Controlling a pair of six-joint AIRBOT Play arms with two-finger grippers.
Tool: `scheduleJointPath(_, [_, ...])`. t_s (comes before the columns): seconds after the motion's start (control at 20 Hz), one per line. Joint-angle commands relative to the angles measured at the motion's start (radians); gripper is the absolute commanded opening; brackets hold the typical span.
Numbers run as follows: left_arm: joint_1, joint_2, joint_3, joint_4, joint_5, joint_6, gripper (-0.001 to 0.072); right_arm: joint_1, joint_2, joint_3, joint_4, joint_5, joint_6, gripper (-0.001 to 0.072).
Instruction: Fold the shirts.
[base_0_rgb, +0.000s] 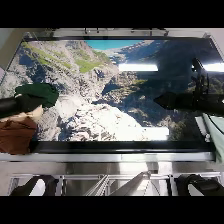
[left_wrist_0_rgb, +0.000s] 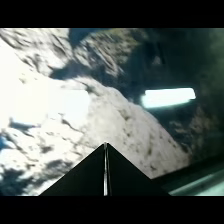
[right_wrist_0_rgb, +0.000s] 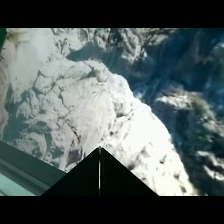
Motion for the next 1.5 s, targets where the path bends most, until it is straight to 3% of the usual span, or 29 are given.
scheduleJointPath(0.0, [0.024, -0.202, 0.277, 0.243, -0.055, -0.001, 0.0549, 0.001, 0.0, 0.0, 0.005, -0.04, 0.0, 0.0023])
scheduleJointPath(0.05, [0.024, -0.277, 0.365, 0.304, -0.074, 0.0, 0.0718, 0.001, 0.0, 0.0, 0.005, -0.048, 0.0, 0.0023])
scheduleJointPath(0.3, [0.018, -0.665, 0.651, 0.399, -0.101, 0.003, 0.0718, 0.001, -0.006, 0.0, 0.005, -0.06, 0.0, 0.0024])
scheduleJointPath(0.55, [-0.058, -0.975, 0.789, 0.671, -0.087, 0.003, 0.0719, 0.001, -0.012, 0.0, 0.006, -0.059, 0.0, 0.0025])
scheduleJointPath(0.8, [-0.117, -1.153, 0.854, 0.682, 0.016, 0.002, 0.0717, 0.001, -0.014, 0.0, 0.009, -0.059, 0.0, 0.0025])
scheduleJointPath(0.85, [-0.125, -1.181, 0.868, 0.682, 0.054, -0.003, 0.069, 0.001, -0.014, 0.0, 0.009, -0.06, 0.0, 0.0025])
scheduleJointPath(0.9, [-0.134, -1.203, 0.886, 0.682, 0.095, -0.023, 0.0439, 0.001, -0.014, 0.0, 0.009, -0.059, 0.0, 0.0025])
scheduleJointPath(0.95, [-0.142, -1.216, 0.909, 0.68, 0.145, -0.026, -0.0003, 0.001, -0.014, 0.0, 0.008, -0.06, 0.0, 0.0024])
scheduleJointPath(1.1, [-0.196, -1.196, 1.02, 0.561, 0.219, -0.052, -0.0001, 0.001, -0.014, 0.0, 0.008, -0.06, 0.0, 0.0024])
scheduleJointPath(1.35, [-0.381, -0.946, 1.177, -0.045, 0.204, -0.054, 0.0016, 0.0, -0.013, 0.0, -0.009, -0.049, 0.0, 0.0023])
scheduleJointPath(1.45, [-0.479, -0.792, 1.131, -0.058, 0.139, -0.054, 0.0019, 0.0, -0.013, 0.0, -0.071, 0.009, 0.004, 0.0023])
